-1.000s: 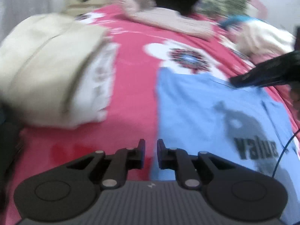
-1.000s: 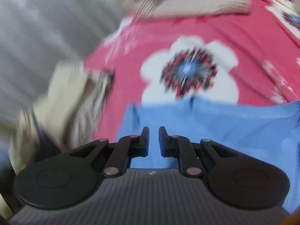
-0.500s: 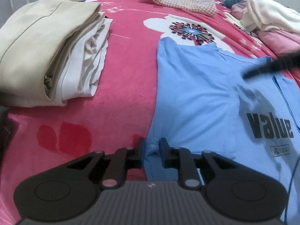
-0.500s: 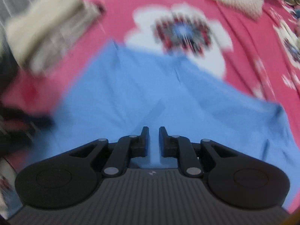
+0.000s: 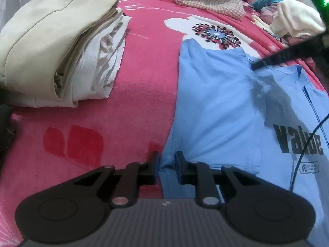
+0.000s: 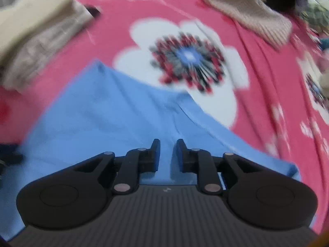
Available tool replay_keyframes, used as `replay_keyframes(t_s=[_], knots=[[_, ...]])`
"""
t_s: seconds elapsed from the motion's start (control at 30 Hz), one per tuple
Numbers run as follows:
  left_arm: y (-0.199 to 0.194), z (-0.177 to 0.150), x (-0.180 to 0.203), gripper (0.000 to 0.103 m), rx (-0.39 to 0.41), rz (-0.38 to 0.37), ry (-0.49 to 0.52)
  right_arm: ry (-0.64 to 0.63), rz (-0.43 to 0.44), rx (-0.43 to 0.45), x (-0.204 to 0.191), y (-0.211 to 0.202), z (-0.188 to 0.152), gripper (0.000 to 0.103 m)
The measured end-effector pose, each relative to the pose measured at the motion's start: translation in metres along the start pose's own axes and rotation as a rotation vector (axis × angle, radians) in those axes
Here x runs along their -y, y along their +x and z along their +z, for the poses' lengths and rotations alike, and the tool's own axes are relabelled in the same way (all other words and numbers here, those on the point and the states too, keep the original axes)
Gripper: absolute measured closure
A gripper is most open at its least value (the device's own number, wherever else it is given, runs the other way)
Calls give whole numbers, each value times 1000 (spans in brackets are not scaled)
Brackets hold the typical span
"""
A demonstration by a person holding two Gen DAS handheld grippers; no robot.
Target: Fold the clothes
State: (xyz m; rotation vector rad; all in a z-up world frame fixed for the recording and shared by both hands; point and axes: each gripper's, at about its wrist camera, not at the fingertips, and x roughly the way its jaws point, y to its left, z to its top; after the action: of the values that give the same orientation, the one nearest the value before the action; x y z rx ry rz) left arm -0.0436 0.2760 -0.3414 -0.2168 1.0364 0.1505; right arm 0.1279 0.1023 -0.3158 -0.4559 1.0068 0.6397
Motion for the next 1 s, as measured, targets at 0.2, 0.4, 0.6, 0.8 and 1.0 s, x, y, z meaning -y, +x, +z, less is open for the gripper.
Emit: replay_keyframes(t_s=[0.2,0.4,0.6,0.8,1.0], knots=[[-1,-1,0,84,-3,1,1,-256,12,8,-39,41,8,83],[0,-1,-2,84,4,-3,-18,81,-147,71,11,-8,-6,80],[0,-3,0,83,14,8,-39,-20,65,42,-36,-63,-45,79],[1,-3,6,82,15,36,-21,-84,269,-60,-93,-21,-57,71],[-10,-1,0,63,-8,40,-79,23,260,-87,-86,-56,-87,70]])
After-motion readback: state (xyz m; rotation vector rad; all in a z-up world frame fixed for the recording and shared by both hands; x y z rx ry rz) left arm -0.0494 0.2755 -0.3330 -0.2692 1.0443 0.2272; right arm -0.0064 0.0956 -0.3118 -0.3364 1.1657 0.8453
